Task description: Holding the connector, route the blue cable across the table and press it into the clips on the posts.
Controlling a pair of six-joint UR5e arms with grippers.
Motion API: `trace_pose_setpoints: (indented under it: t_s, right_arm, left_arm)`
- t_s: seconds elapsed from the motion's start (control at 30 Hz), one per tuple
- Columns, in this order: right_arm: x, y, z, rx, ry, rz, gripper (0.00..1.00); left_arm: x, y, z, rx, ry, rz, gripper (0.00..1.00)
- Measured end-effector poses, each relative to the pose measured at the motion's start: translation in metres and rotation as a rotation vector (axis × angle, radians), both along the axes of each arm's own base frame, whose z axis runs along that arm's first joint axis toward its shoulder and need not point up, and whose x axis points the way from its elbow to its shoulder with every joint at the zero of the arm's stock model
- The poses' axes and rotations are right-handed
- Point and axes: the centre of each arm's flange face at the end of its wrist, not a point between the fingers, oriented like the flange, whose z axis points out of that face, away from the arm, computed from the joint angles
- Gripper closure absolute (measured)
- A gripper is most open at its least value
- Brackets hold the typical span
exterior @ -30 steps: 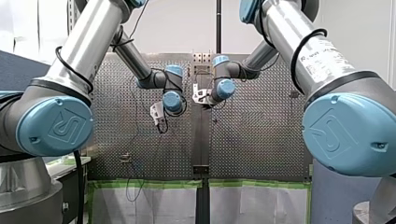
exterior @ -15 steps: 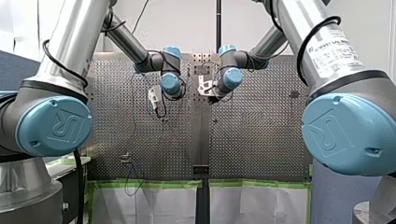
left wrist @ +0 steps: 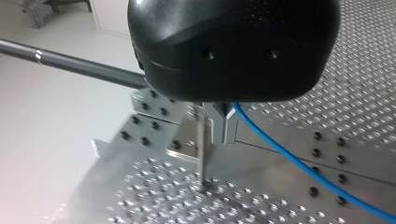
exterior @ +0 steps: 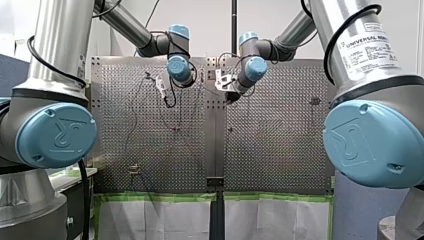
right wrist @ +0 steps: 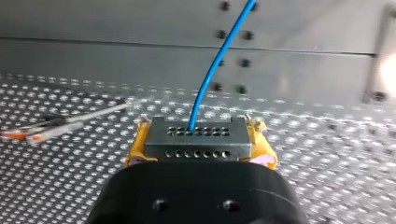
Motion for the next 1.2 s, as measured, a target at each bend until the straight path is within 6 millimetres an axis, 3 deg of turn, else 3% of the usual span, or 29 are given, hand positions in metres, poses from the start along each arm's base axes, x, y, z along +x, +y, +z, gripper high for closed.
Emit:
trace_pose_setpoints:
  t_s: [0.23, 0.7, 0.83, 1.03, 1.2]
  right_arm:
    - [-0.009, 0.006, 0.046, -0.054, -0.038, 0.002, 1.0]
    - [-0.032, 0.029, 0.137, -0.174, -0.13, 0.02, 1.0]
    - [-0.033, 0.03, 0.138, -0.174, -0.129, 0.02, 1.0]
    - [-0.027, 0.022, 0.116, -0.142, -0.104, 0.018, 1.0]
    - [-0.023, 0.015, 0.101, -0.126, -0.089, 0.019, 1.0]
  left_arm:
    - [-0.009, -0.003, 0.009, 0.007, -0.003, -0.013, 1.0]
    - [-0.022, -0.011, -0.004, 0.043, 0.062, -0.087, 1.0]
    - [-0.017, -0.009, 0.0, 0.034, 0.043, -0.082, 1.0]
    - [-0.005, -0.009, 0.013, 0.007, -0.007, -0.102, 1.0]
    - [0.003, -0.007, 0.012, -0.003, -0.013, -0.13, 1.0]
